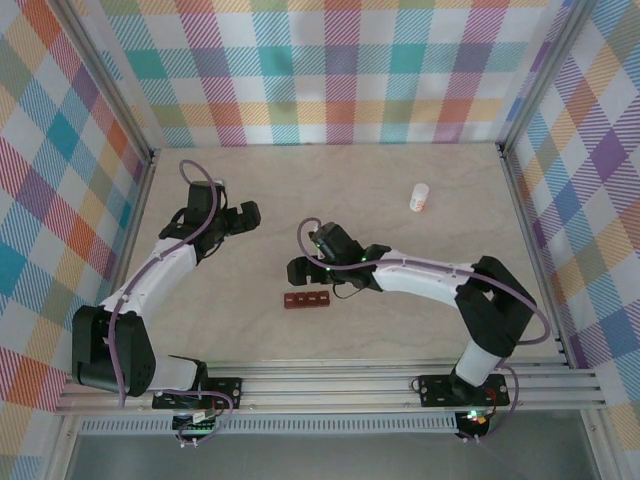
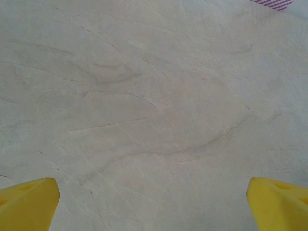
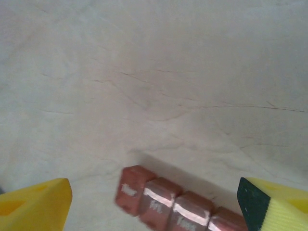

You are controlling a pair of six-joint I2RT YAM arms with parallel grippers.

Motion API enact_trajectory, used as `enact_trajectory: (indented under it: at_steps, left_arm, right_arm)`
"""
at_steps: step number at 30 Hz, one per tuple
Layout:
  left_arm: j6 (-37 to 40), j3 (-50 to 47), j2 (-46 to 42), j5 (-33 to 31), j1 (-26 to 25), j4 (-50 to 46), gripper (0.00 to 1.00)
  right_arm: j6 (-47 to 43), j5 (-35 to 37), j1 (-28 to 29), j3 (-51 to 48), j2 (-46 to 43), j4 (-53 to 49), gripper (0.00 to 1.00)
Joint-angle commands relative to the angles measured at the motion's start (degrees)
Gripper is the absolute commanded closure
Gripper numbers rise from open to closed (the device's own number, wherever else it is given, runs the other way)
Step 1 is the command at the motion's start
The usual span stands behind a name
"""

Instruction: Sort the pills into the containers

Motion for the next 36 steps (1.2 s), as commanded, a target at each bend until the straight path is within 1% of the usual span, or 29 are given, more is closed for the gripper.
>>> enact_trajectory:
  at_steps: [1, 6, 20, 32, 36]
  left_arm:
    - [-0.55, 1.32, 0.49, 1.60, 0.59, -1.10, 0.00]
    - [-0.41, 1.65, 0.97, 1.87, 0.59, -1.48, 0.00]
    - [0.60, 2.05, 0.73, 2.26, 0.64, -2.01, 0.00]
    - [0.54, 2.67, 0.78, 2.29, 0.68, -2.18, 0.00]
    - [0.59, 2.73, 0.90, 2.29, 0.67, -2.19, 0.00]
  right_arm:
    - [-3.27, -3.29, -0.31, 3.35, 3.29, -2.77, 0.11]
    - [-3.56, -5.38, -0.44, 4.54, 6.36, -3.04, 0.13]
    - [-0.46, -9.03, -0.34, 0.23, 4.02, -0.72, 0.16]
    - [-0.70, -10.01, 0.51, -1.19, 2.27, -1.79, 0.18]
    - [-0.72, -10.75, 1.20, -2.46, 1.82, -1.17, 0.20]
